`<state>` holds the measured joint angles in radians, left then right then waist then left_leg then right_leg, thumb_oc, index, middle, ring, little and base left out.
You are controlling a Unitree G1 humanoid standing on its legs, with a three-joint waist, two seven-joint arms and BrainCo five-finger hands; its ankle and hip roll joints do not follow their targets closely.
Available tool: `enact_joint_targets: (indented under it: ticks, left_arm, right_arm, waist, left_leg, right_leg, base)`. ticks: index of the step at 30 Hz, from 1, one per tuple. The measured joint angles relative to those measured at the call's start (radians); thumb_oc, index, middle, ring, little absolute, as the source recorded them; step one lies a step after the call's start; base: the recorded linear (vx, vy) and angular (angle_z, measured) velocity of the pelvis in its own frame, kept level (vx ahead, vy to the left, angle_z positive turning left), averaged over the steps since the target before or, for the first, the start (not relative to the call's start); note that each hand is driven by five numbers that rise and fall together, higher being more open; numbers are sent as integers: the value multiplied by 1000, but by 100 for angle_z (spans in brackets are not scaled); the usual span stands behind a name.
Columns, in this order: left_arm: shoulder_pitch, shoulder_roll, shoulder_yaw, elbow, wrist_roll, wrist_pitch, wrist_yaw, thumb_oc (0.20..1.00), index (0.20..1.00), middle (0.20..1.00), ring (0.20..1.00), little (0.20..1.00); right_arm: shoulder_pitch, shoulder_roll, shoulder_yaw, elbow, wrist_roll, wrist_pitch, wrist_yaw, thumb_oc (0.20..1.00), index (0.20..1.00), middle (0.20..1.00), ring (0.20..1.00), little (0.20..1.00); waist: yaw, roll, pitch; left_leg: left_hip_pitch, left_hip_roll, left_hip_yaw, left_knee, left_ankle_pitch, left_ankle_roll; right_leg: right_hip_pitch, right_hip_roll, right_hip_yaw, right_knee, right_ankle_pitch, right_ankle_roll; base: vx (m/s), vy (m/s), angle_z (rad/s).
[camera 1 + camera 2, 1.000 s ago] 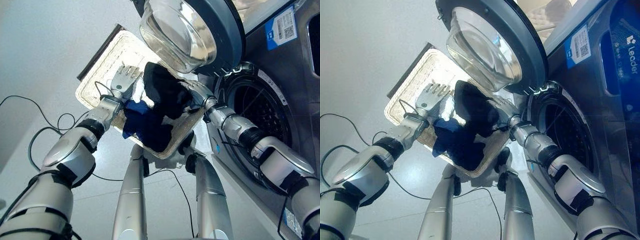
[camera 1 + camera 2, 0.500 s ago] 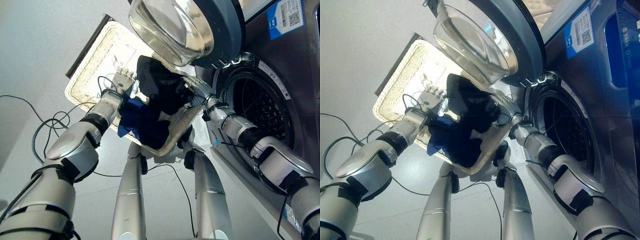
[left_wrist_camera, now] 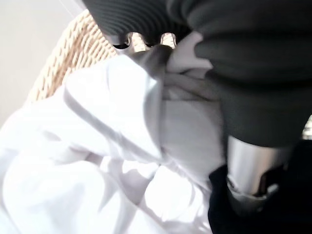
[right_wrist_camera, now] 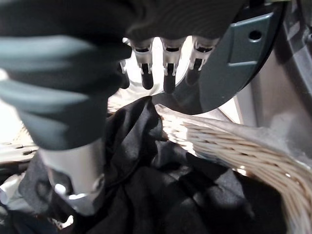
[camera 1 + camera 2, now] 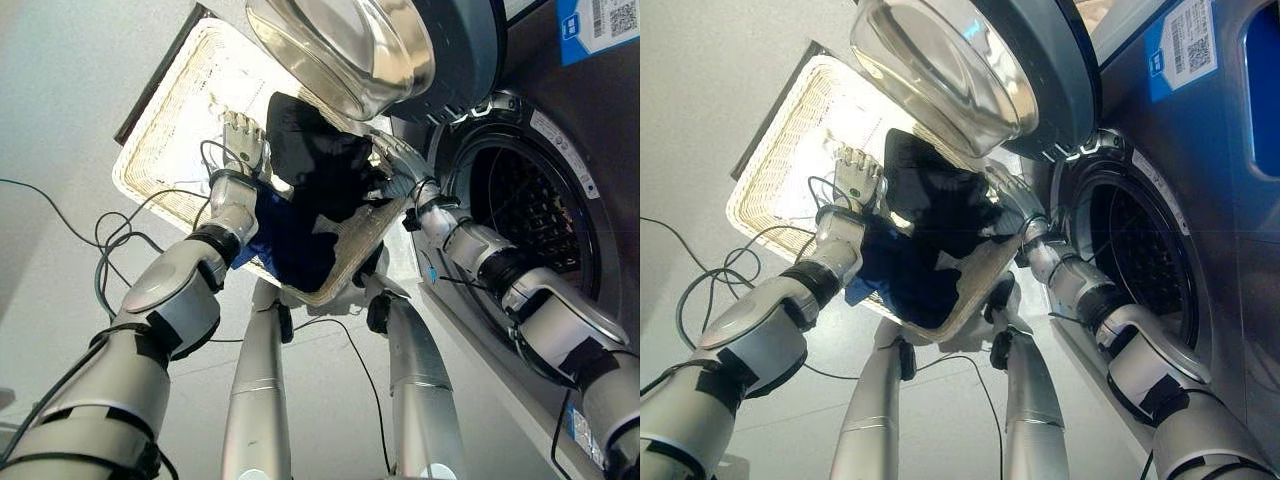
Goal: Put the clothes into the washing machine.
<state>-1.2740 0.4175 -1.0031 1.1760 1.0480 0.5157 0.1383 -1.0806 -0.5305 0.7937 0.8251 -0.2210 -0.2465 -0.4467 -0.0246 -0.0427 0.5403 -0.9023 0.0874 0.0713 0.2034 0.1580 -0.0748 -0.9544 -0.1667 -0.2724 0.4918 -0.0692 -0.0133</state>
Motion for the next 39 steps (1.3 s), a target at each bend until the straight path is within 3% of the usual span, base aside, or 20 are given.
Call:
enact_joint_targets:
  ticks: [1,2,9,12,19,21,25,26,29,34,39]
  left_arm:
    - [-1,-9,2,0,0,18,-21,529,529,529,529,529]
    - [-4,-10,5,0,1,25,-39,200,200,200,200,200]
    - [-36,-6,15,37,-16,16,-48,200,200,200,200,200]
    - [-48,10,44,74,-83,-16,-17,200,200,200,200,200]
    - [-12,83,125,81,-347,-182,211,200,200,200,200,200]
    - [34,114,263,63,-506,-267,299,200,200,200,200,200]
    - [102,152,353,64,-689,-359,367,200,200,200,200,200]
    - [125,149,430,57,-780,-402,389,200,200,200,200,200]
    - [155,148,529,52,-965,-493,399,200,200,200,200,200]
    - [195,149,596,15,-1140,-592,392,200,200,200,200,200]
    - [286,140,663,-147,-1363,-693,335,200,200,200,200,200]
  right_arm:
    - [-1,1,0,0,4,-10,0,1000,1000,1000,1000,1000]
    - [-3,1,0,-3,10,-15,0,1000,1000,1000,1000,1000]
    - [-6,-3,-2,-24,21,-16,-12,1000,1000,1000,1000,1000]
    - [-5,-4,-4,-25,41,-18,-20,1000,1000,1000,1000,1000]
    - [9,-9,-40,-41,54,-21,-21,1000,1000,1000,1000,1000]
    - [31,-11,-54,-57,55,-21,-21,1000,1000,1000,1000,1000]
    - [66,-17,-62,-77,56,-21,-21,1000,1000,1000,1000,1000]
    - [80,-17,-78,-79,56,-21,-21,1000,1000,1000,1000,1000]
    - [93,-23,-90,-80,56,-20,-18,1000,1000,1000,1000,1000]
    - [102,-21,-114,-99,56,-16,-11,1000,1000,1000,1000,1000]
    - [107,-21,-123,-123,57,-1,16,1000,1000,1000,1000,1000]
  waist:
    - [-3,0,0]
    - [-8,0,0]
    - [-16,0,0]
    - [-15,0,0]
    - [-11,1,0]
    - [-9,1,0]
    - [-7,1,0]
    - [-3,1,0]
    - [14,1,0]
    - [17,1,0]
    - [21,1,1]
  left_leg:
    - [0,0,0,0,0,0]
    - [-1,0,-1,2,0,0]
    - [0,1,-2,7,1,-1]
    - [1,0,-2,9,1,0]
    - [11,-7,2,17,5,5]
    - [22,-8,2,19,6,6]
    - [44,-8,2,18,7,6]
    - [50,-8,2,18,8,6]
    - [58,-8,1,21,8,6]
    - [62,-15,-5,25,10,9]
    - [86,-18,-9,26,11,11]
  right_leg:
    - [0,0,-2,0,0,0]
    - [0,0,-2,2,0,0]
    - [0,-1,-5,8,0,0]
    - [1,-3,-4,9,0,-1]
    - [12,-13,-4,23,1,-2]
    - [19,-15,-1,31,0,-3]
    - [40,-17,-1,33,-1,-3]
    - [44,-18,-1,36,-1,-4]
    - [52,-19,0,39,-1,-4]
    - [62,-27,-5,42,-1,-4]
    - [91,-29,-9,41,-1,-3]
  base:
    - [0,0,0]
    - [0,0,0]
    - [0,0,0]
    - [0,0,0]
    - [5,9,2]
    - [0,0,0]
    - [0,0,0]
    - [0,0,0]
    - [0,0,0]
    - [20,14,5]
    - [8,9,2]
